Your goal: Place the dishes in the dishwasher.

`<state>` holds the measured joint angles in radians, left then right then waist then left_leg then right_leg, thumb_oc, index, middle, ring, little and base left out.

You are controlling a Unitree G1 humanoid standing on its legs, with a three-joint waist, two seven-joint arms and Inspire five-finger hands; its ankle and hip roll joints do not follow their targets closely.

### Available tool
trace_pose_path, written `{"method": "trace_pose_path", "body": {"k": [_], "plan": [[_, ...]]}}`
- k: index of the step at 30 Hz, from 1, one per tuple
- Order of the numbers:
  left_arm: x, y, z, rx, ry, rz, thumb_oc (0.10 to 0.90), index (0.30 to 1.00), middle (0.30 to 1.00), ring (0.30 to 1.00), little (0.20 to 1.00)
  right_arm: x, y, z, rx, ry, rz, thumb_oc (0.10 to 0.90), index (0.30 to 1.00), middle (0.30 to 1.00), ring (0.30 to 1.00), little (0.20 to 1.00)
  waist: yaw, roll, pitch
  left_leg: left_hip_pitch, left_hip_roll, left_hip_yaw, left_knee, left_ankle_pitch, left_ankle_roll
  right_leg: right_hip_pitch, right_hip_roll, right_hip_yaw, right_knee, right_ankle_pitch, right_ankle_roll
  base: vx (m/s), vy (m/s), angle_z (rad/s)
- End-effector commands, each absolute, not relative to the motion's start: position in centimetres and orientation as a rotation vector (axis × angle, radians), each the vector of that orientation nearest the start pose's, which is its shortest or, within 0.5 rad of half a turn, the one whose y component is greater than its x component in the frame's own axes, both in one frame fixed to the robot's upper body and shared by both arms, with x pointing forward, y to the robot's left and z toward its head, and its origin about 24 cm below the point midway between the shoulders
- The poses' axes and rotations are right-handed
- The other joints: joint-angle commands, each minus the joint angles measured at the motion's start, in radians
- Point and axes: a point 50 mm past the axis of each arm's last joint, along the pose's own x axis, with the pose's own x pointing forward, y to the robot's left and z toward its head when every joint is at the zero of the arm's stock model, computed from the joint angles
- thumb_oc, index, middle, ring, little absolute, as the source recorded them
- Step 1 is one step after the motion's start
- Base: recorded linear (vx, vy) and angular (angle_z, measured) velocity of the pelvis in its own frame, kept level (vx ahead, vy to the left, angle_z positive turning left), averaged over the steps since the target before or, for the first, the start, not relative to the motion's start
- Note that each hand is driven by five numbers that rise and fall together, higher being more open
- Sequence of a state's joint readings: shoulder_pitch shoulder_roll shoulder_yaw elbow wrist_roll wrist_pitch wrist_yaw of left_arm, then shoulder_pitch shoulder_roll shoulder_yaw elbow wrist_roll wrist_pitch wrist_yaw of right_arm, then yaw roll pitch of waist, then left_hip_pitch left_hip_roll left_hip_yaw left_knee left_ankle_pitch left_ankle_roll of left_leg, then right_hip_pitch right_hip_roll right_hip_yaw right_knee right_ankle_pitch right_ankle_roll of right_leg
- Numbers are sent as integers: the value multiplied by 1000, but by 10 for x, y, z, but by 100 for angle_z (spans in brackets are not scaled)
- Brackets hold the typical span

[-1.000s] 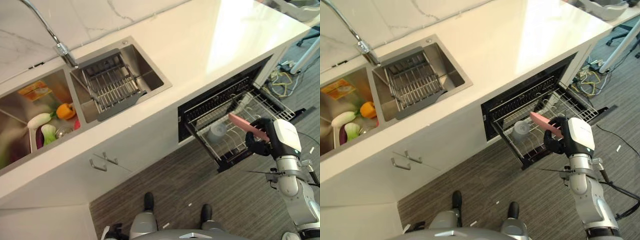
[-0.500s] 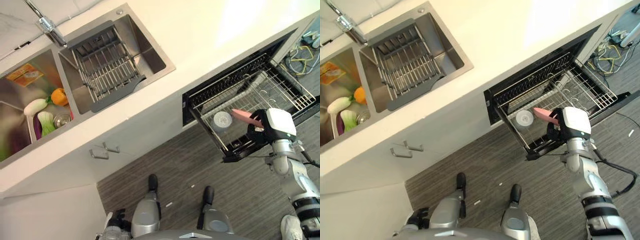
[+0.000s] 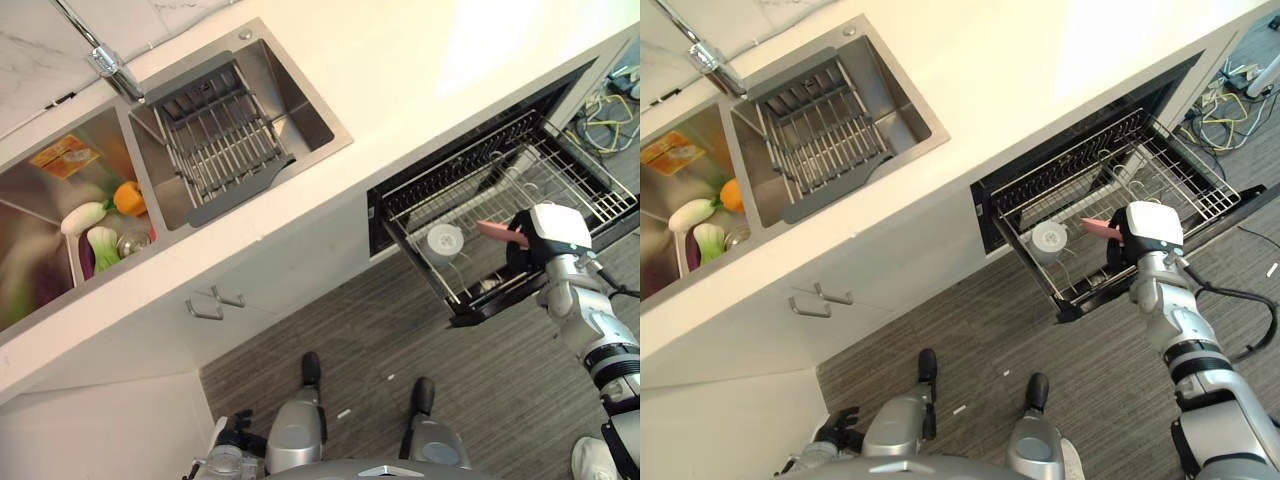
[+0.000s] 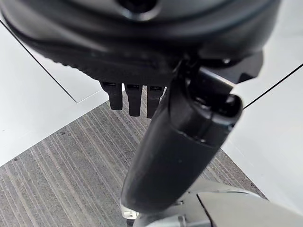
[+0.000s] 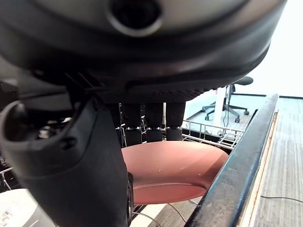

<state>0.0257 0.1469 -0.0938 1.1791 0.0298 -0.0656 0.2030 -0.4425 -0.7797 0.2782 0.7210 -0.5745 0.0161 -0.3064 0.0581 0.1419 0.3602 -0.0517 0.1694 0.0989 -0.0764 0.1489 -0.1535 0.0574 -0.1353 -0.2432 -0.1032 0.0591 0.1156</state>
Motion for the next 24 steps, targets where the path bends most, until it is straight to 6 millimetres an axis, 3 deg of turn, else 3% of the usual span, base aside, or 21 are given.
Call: {"method": "trace_pose_path", "body": {"k": [1,6,11,13,14,18,19,22,23,24], "plan": [[95,224,-161,398,1135,149,800,900,900,900,900,323,-328,118,-1411,27,-335,800,900,900,900,900,14,-42,-69,4,40,3,62,-49,3,10,-30,10,29,-104,6,0,0,0],[89,225,-162,406,1164,145,800,900,900,900,900,316,-329,116,-1353,32,-331,800,900,900,900,900,10,-46,-84,15,43,-3,61,-52,3,26,-29,2,29,-111,4,6,-4,0],[85,224,-164,396,1184,150,800,900,900,900,900,305,-322,131,-1132,-97,-409,800,900,900,900,900,-2,-53,-96,33,38,-3,56,-60,6,44,-28,-1,27,-117,2,18,-4,4],[86,224,-163,396,1183,151,800,900,900,900,900,302,-320,137,-1119,-139,-419,800,900,900,900,900,-2,-55,-97,37,37,-2,55,-61,7,47,-28,-2,27,-117,2,0,0,0],[86,224,-163,394,1184,153,800,900,900,900,900,296,-317,147,-1103,-200,-434,800,900,900,900,900,-7,-57,-98,39,37,-2,55,-63,8,49,-29,-1,26,-119,2,0,0,0],[87,224,-163,380,1180,185,800,900,900,900,900,268,-318,152,-1042,-295,-536,800,900,900,900,900,-22,-62,-99,44,35,-2,55,-69,12,53,-31,1,27,-122,3,6,1,0],[89,225,-162,377,1176,201,800,900,900,900,900,255,-330,144,-1061,-256,-608,800,900,900,900,900,-31,-64,-99,45,34,0,54,-71,12,55,-31,1,27,-122,3,0,0,0],[88,225,-163,375,1181,212,800,900,900,900,900,243,-341,129,-1034,-188,-686,800,900,900,900,900,-38,-67,-99,50,33,2,52,-73,13,58,-30,2,28,-123,3,-1,0,1],[86,226,-163,366,1186,234,800,900,900,900,900,230,-351,109,-970,-105,-759,800,900,900,900,900,-47,-69,-98,56,31,6,48,-76,15,58,-31,4,30,-122,5,0,0,0],[86,226,-163,368,1186,234,800,900,900,900,900,230,-351,109,-968,-104,-760,800,900,900,900,900,-46,-70,-98,56,31,6,48,-76,15,58,-31,4,30,-122,5,0,0,0]]}}
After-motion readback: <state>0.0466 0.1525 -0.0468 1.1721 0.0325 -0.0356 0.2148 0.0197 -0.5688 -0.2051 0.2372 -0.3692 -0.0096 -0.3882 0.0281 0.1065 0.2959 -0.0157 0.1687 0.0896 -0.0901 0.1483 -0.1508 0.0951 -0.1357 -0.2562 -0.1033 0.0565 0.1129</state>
